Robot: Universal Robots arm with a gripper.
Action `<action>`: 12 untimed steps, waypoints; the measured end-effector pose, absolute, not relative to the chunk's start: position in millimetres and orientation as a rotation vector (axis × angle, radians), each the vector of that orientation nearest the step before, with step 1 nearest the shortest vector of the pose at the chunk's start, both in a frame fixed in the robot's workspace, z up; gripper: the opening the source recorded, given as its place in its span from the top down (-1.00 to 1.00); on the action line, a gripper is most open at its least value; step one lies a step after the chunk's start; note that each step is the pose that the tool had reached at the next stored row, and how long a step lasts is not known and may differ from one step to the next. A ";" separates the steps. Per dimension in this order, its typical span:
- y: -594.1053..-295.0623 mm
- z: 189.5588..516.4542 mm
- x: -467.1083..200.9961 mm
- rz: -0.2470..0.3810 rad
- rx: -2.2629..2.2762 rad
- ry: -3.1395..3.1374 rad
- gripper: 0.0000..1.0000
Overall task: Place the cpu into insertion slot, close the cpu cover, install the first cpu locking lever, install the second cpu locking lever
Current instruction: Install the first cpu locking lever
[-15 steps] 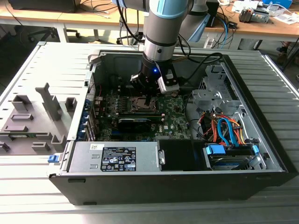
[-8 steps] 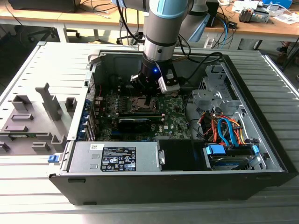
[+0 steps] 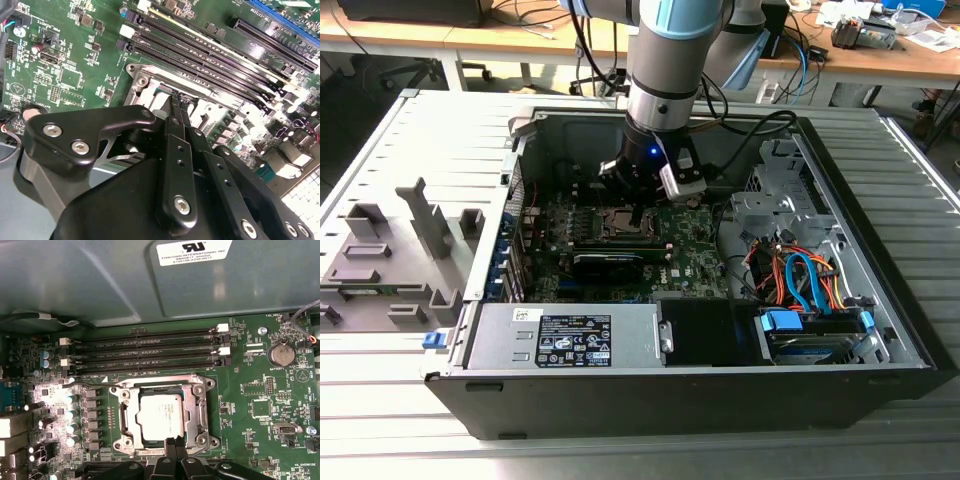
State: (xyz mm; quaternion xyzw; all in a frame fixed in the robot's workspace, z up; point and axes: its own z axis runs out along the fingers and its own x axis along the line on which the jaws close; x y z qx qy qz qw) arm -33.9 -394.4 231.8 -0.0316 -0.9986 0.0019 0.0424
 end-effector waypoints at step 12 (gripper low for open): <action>-394.3 231.8 -34.0 0.009 0.005 -3.057 0.79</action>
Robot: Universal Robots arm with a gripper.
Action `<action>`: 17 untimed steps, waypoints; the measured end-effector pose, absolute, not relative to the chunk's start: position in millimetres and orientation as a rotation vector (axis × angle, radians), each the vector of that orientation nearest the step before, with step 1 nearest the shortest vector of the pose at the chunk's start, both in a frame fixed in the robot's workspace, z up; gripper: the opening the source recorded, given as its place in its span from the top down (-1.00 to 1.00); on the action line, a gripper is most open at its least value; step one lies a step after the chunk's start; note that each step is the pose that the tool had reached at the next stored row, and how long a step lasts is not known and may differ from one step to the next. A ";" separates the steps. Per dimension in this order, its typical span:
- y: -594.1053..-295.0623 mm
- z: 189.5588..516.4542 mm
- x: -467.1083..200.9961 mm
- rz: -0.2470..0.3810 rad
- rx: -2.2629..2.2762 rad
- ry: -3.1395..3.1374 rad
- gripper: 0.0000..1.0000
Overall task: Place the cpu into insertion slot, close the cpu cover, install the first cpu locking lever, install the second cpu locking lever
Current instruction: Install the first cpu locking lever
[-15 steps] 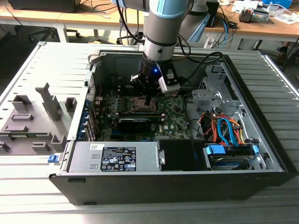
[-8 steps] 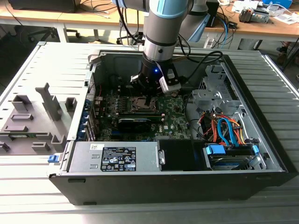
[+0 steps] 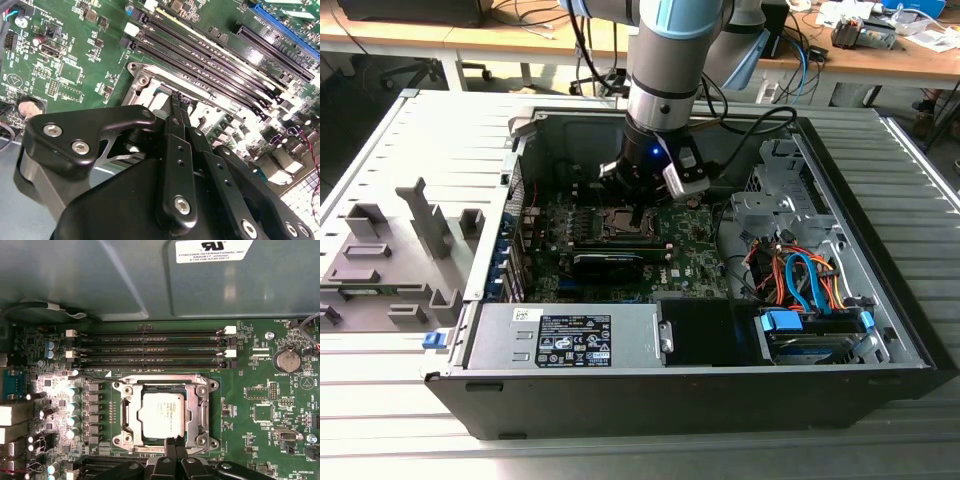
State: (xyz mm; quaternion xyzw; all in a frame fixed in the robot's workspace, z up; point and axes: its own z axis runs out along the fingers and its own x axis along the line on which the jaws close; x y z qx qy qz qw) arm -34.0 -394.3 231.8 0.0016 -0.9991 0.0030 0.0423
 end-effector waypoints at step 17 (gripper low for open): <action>-394.3 231.8 -33.9 0.013 0.083 -3.056 0.79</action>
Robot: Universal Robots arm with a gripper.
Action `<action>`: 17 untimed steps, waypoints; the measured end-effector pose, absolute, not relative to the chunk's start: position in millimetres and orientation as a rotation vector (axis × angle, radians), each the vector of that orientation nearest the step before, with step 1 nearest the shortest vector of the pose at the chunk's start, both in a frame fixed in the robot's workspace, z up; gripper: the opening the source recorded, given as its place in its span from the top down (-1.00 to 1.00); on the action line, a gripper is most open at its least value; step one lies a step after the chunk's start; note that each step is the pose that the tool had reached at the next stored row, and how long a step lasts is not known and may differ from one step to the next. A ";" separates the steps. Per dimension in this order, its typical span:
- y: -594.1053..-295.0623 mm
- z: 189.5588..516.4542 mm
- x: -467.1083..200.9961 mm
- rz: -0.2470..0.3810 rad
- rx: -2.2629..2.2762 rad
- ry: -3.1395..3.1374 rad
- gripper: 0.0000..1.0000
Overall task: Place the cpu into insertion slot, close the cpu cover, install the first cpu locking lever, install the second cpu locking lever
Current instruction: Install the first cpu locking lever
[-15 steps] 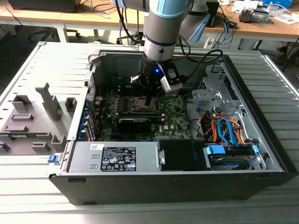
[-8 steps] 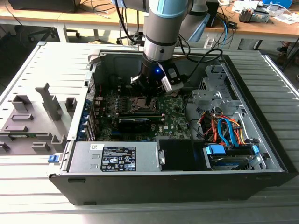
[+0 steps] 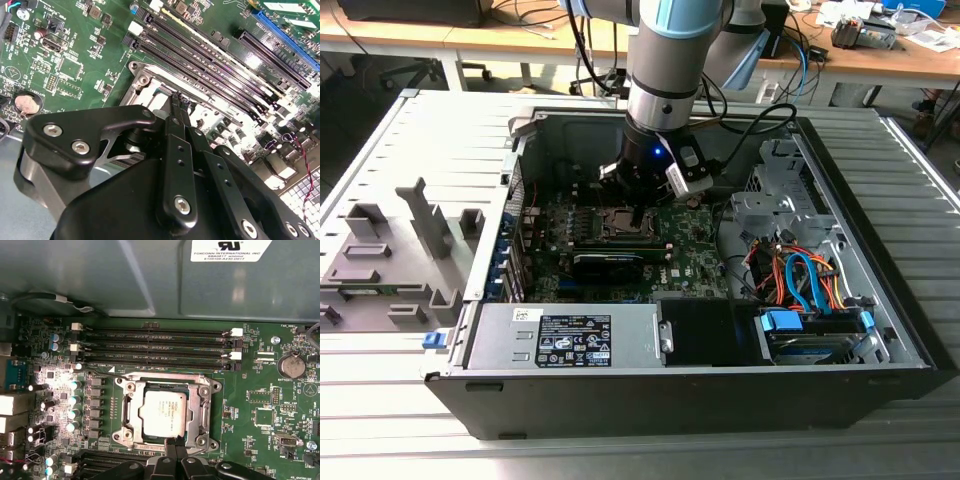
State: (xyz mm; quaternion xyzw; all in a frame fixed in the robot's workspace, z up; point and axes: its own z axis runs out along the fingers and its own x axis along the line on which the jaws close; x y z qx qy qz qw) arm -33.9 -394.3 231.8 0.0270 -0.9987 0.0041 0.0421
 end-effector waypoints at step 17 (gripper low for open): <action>-394.3 230.6 -34.0 0.018 0.085 -3.168 0.79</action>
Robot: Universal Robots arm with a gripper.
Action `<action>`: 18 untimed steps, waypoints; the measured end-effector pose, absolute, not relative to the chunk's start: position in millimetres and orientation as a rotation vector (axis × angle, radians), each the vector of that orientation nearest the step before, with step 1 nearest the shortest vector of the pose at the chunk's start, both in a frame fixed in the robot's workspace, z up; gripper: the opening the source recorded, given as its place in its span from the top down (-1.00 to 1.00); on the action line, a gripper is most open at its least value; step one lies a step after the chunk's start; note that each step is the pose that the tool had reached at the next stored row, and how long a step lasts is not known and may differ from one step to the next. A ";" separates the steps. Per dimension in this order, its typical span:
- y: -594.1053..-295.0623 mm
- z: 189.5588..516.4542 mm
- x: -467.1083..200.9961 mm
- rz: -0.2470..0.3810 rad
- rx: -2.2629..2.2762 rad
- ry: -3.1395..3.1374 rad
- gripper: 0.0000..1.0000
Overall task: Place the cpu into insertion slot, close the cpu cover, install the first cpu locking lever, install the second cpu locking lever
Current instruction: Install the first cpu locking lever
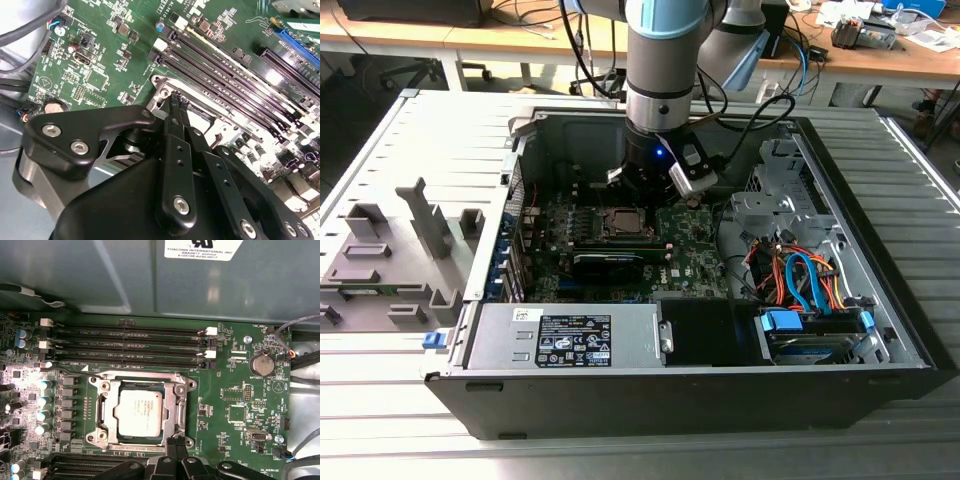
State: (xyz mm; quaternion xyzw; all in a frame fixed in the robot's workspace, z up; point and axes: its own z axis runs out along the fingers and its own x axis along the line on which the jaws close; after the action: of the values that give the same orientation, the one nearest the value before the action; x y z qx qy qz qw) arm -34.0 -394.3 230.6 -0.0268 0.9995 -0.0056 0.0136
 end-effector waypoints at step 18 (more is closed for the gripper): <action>-394.4 237.0 -34.1 -0.018 -0.074 3.123 0.79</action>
State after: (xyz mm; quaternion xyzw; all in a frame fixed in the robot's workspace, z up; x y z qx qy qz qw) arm -34.1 -394.4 237.0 -0.0238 0.9997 -0.0058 0.0091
